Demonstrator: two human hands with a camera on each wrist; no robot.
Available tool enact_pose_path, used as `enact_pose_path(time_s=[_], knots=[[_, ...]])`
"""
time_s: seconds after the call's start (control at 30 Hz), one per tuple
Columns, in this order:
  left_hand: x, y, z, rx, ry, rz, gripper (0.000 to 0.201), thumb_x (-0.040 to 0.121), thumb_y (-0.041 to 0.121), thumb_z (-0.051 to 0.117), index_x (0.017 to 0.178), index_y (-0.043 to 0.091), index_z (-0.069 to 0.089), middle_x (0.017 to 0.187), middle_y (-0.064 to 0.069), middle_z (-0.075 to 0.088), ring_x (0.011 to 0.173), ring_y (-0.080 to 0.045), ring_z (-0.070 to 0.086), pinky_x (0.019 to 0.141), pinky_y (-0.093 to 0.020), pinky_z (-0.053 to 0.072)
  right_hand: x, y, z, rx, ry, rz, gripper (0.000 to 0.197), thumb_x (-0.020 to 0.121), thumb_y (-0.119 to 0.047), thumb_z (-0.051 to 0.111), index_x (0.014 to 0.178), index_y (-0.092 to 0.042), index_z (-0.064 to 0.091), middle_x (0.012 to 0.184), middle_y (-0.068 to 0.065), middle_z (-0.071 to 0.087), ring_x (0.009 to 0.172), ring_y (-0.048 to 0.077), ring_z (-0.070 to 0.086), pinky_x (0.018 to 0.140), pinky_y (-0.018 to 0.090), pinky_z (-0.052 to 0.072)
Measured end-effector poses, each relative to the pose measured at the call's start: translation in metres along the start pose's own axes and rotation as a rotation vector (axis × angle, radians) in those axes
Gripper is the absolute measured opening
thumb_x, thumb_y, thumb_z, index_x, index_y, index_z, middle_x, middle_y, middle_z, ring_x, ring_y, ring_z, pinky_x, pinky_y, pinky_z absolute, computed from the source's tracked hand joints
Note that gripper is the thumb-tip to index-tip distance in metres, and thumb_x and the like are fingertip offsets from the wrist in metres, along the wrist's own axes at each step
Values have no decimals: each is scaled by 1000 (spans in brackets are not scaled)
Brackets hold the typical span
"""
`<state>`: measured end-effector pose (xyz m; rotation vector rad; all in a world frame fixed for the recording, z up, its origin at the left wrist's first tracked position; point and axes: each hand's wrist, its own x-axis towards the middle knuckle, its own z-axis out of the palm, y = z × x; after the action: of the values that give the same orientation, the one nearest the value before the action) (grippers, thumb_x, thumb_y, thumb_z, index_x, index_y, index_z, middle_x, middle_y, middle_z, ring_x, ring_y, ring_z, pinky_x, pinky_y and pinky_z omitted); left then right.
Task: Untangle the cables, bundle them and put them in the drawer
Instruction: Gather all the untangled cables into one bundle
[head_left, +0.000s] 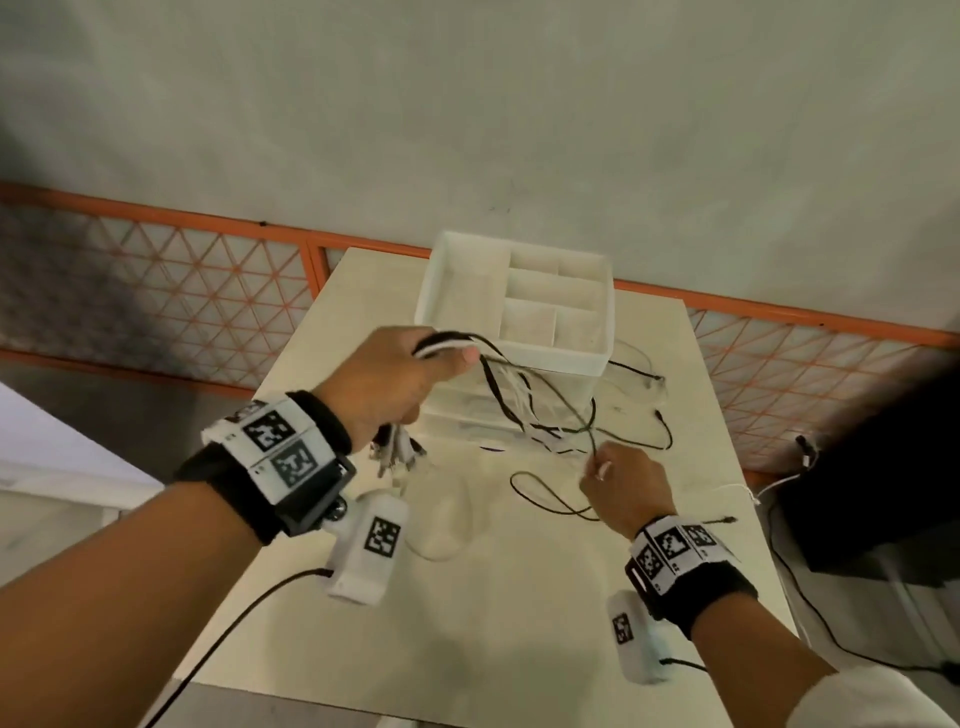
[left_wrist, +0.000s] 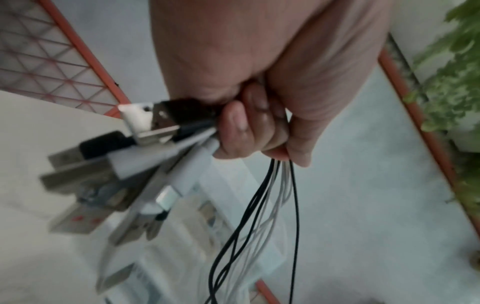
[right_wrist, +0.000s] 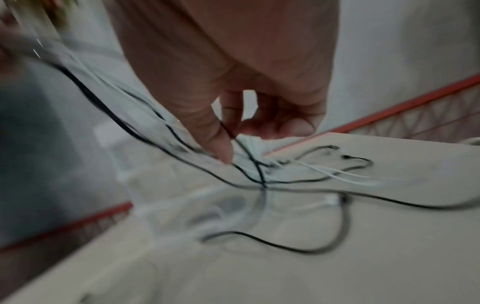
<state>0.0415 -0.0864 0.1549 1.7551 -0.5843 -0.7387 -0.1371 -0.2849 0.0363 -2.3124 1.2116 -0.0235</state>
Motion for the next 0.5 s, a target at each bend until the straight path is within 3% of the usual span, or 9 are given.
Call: enact_pose_path(time_s=[0.07, 0.13, 0.2, 0.27, 0.37, 0.5], knots=[[5, -1, -11, 11, 71, 17, 31, 88, 37, 71, 99, 8, 70, 49, 8, 37, 43, -13, 29, 41, -24, 28, 5, 21, 1, -58, -86, 149, 13, 88, -26, 61, 79, -19, 57, 82, 5, 63, 80, 29, 57, 69, 28, 42], [9, -8, -15, 78, 85, -11, 30, 90, 37, 68, 92, 7, 69, 53, 3, 35, 46, -16, 28, 42, -25, 27, 13, 22, -14, -60, -62, 142, 23, 92, -29, 59, 75, -15, 56, 75, 4, 61, 79, 30, 58, 70, 29, 43], [10, -20, -14, 194, 68, -69, 30, 93, 36, 63, 86, 7, 67, 56, -1, 37, 47, -17, 29, 43, -25, 28, 22, 12, -43, 77, 133, 32, 30, 95, -39, 56, 74, -16, 60, 73, 3, 67, 79, 32, 66, 71, 34, 51], [10, -32, -12, 257, 62, -128, 32, 96, 35, 58, 85, 5, 64, 60, -5, 38, 48, -18, 31, 44, -25, 29, 24, -5, -77, 298, 341, -93, 26, 96, -45, 53, 83, -26, 63, 76, -4, 74, 72, 26, 71, 68, 38, 56], [11, -46, -12, 170, 79, -184, 31, 97, 33, 58, 84, 5, 59, 62, -4, 36, 48, -16, 29, 43, -24, 28, 21, -19, -111, 457, 507, -203, 11, 95, -39, 58, 84, -37, 61, 83, -8, 75, 70, 18, 72, 63, 30, 49], [11, -42, -19, 31, 65, -180, 37, 90, 43, 67, 81, 12, 48, 61, -1, 26, 52, -16, 20, 42, -24, 22, 21, -8, -95, 440, 423, -188, 7, 91, -35, 66, 85, -39, 65, 101, -10, 75, 73, 18, 73, 66, 33, 55]])
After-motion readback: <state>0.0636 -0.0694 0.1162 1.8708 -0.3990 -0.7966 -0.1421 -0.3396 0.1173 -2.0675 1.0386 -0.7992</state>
